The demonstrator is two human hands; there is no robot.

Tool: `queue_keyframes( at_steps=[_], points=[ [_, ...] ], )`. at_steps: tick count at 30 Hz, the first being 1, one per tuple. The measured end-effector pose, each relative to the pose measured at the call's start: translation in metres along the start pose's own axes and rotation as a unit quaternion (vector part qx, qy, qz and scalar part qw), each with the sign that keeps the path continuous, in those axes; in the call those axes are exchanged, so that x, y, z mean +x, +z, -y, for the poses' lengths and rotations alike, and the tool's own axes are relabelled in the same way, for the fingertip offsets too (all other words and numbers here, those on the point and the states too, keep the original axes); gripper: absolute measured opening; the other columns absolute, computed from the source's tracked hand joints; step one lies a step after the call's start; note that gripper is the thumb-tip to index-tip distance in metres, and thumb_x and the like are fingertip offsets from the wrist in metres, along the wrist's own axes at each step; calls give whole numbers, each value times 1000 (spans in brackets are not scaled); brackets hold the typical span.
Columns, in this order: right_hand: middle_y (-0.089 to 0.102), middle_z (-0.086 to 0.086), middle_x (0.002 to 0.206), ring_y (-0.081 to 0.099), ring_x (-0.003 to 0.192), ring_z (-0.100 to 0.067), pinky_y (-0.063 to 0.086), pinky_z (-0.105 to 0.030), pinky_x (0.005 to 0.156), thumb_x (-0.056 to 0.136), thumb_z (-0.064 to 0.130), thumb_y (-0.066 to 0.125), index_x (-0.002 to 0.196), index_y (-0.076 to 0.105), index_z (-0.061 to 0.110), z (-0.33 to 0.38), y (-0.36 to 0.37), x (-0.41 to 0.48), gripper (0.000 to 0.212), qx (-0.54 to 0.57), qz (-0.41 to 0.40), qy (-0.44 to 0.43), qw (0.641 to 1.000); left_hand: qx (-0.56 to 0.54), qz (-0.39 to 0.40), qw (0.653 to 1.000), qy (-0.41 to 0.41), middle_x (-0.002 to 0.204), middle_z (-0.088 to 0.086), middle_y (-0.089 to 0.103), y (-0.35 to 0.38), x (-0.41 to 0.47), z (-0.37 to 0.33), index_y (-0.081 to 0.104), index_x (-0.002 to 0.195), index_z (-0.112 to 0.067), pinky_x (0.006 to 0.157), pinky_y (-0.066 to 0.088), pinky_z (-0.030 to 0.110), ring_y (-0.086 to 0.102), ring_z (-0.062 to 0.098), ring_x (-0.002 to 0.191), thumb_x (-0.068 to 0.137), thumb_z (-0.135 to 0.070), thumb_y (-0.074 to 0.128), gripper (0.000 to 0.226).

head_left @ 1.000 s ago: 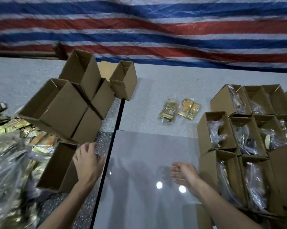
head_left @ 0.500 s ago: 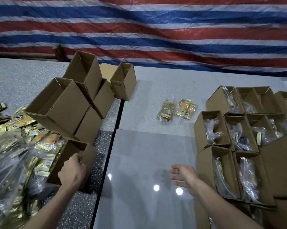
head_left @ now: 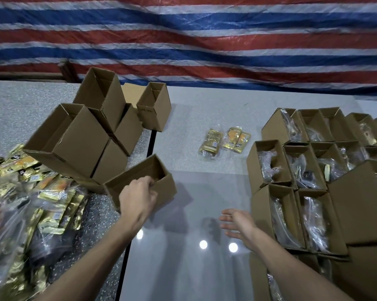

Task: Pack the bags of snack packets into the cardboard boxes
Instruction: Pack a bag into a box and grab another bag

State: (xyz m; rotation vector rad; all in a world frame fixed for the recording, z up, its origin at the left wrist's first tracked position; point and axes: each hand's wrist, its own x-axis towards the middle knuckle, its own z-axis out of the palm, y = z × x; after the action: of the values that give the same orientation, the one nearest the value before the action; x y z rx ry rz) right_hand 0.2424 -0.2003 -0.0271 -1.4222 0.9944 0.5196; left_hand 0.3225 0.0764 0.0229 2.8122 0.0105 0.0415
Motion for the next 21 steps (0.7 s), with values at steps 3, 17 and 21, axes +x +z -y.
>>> queue_keyframes(
  at_steps=[3,17,21],
  points=[
    [73,-6,94,69,74,-22,52,-29,62,96,23,58,106,67,13,4,-4,-2,17,19,-2,-21,1000,10,-4,997,81,93,3,73,13,-1,-27,72,100,-21,71,47,36,64,30,85,75,-9,63,29],
    [37,-3,155,48,131,-31,56,-38,72,85,52,70,147,40,40,13,-23,4,70,40,-51,-83,994,48,167,946,274,103,-2,71,94,-21,-100,68,108,-27,87,42,31,57,19,96,88,-8,57,29],
    [37,-2,156,48,131,-24,58,-33,67,85,43,74,150,34,41,15,-21,17,76,25,-49,-74,996,54,191,929,312,115,-5,68,106,-21,-108,66,119,-28,91,37,31,54,19,108,88,-7,55,38]
  ],
)
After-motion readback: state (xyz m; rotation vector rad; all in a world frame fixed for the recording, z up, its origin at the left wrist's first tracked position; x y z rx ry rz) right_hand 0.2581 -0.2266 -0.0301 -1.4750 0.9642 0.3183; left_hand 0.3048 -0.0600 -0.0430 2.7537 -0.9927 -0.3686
